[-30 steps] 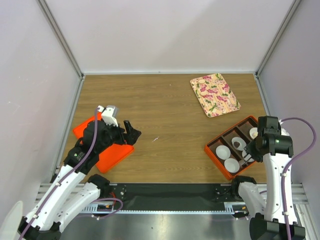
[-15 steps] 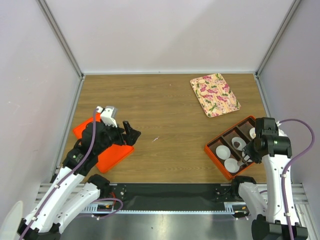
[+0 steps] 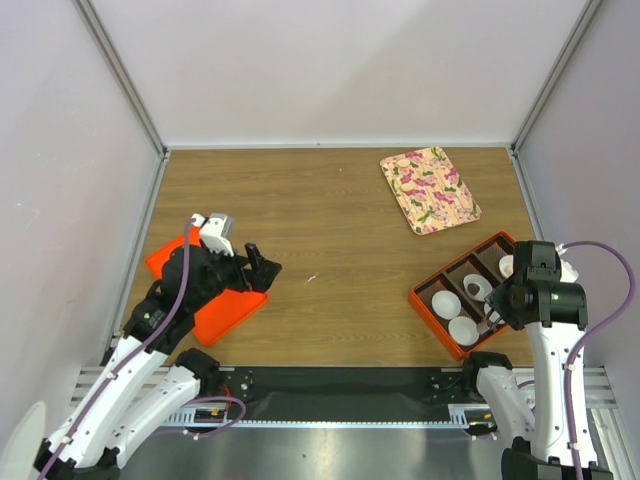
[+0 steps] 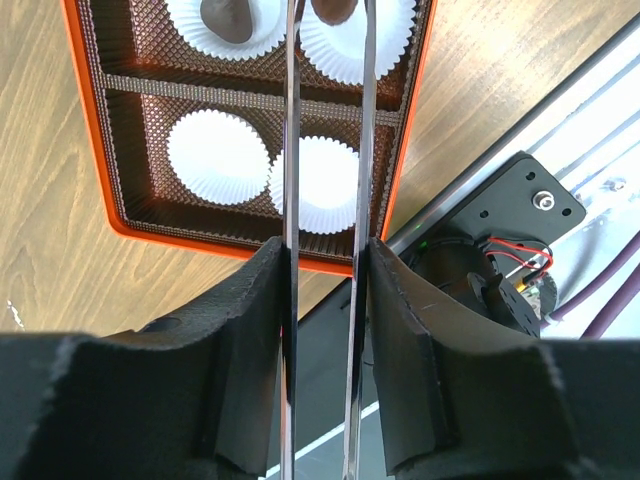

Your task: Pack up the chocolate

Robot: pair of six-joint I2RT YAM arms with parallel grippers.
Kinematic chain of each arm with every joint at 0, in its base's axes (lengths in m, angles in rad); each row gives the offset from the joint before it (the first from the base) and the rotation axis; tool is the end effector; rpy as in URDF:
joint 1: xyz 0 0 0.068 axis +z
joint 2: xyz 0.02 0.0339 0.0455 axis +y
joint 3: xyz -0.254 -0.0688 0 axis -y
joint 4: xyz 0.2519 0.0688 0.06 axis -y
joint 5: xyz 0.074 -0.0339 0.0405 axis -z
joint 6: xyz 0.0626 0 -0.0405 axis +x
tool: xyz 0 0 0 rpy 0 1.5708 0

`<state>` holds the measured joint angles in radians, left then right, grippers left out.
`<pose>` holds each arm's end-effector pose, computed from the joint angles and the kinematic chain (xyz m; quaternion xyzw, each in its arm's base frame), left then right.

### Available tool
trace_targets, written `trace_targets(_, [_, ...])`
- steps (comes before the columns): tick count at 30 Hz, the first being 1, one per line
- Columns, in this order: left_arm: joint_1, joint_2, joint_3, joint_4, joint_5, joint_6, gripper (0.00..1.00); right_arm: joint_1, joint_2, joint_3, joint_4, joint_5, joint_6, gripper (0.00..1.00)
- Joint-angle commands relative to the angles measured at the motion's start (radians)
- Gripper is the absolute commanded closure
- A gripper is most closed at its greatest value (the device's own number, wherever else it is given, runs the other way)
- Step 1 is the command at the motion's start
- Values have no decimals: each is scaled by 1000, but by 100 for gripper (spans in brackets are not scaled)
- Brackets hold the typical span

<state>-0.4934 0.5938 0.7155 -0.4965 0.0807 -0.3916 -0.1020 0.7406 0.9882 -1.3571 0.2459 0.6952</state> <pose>0.1554 -0.0893 0.2958 0.0647 0.8236 -0.2710 0.4941 0.1198 -0.0276 0.2842 0.4008 0.8795 -0.0479 0.2519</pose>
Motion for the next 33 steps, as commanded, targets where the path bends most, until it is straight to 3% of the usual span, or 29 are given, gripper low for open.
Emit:
trace_targets(1, [-11, -20, -1, 10, -24, -7, 0, 1, -7, 41, -165, 0, -10, 58])
trace_targets(17, [-22, -5, 2, 10, -27, -4, 0, -8, 2, 76, -160, 35, -14, 53])
trace_targets(21, [-22, -6, 6, 9, -38, -4, 0, -7, 65, 162, -129, 13, -100, 53])
trace_targets(27, [-22, 0, 12, -11, -47, -7, 0, 10, 201, 358, 42, -144, -229, 54])
trace_targets(33, [-45, 29, 12, -16, -12, -3, 0, 126, 388, 371, 324, -169, -250, 54])
